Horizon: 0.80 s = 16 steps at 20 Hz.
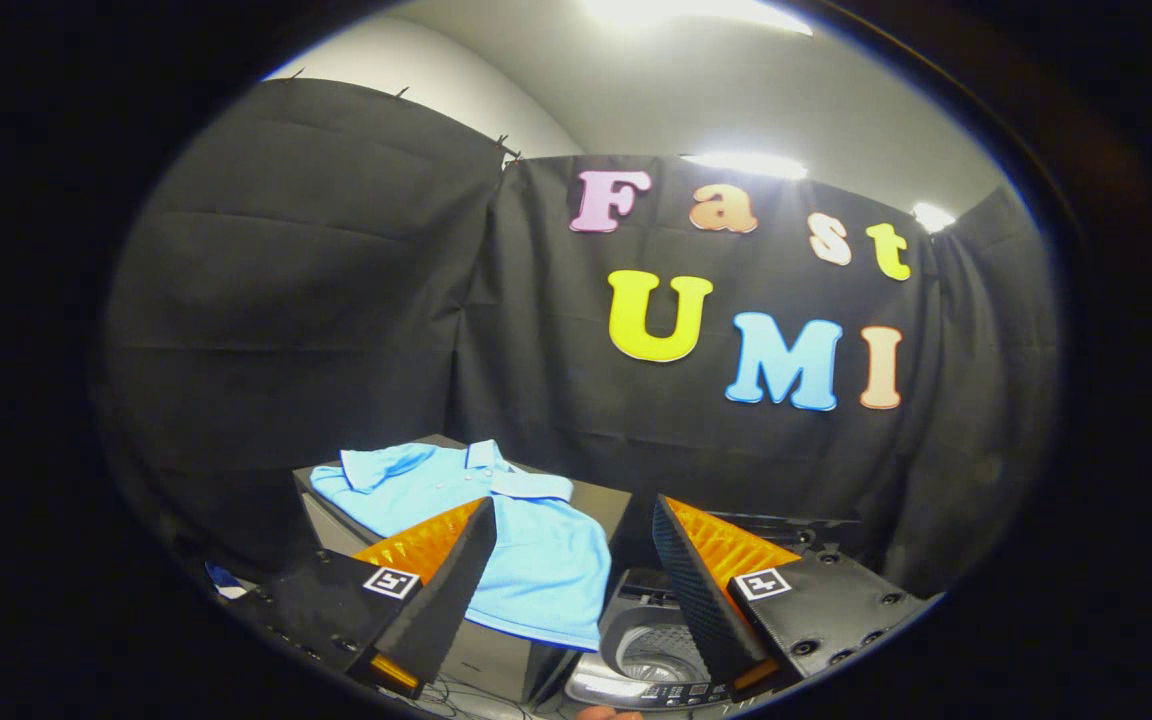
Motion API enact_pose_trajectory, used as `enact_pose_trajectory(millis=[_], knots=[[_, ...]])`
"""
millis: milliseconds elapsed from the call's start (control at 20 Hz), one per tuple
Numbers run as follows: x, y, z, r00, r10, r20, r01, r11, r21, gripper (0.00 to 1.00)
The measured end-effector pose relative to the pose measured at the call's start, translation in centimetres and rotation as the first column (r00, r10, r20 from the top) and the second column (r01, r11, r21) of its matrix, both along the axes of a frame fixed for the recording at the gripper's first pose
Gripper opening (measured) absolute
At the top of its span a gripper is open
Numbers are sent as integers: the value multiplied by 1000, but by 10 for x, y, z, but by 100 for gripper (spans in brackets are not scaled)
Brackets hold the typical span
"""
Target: Put the clothes into the washing machine and then close the washing machine lid.
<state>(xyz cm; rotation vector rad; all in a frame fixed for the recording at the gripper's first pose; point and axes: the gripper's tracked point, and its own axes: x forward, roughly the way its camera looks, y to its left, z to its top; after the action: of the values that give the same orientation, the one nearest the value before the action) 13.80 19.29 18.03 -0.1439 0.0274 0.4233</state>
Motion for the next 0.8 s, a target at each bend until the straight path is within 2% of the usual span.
enact_pose_trajectory(millis=[400, 800], knots=[[32, 61, 22, 993, 63, -102, -70, 995, -65, 98], [60, 115, 7, 968, 103, -227, -125, 988, -86, 98]])
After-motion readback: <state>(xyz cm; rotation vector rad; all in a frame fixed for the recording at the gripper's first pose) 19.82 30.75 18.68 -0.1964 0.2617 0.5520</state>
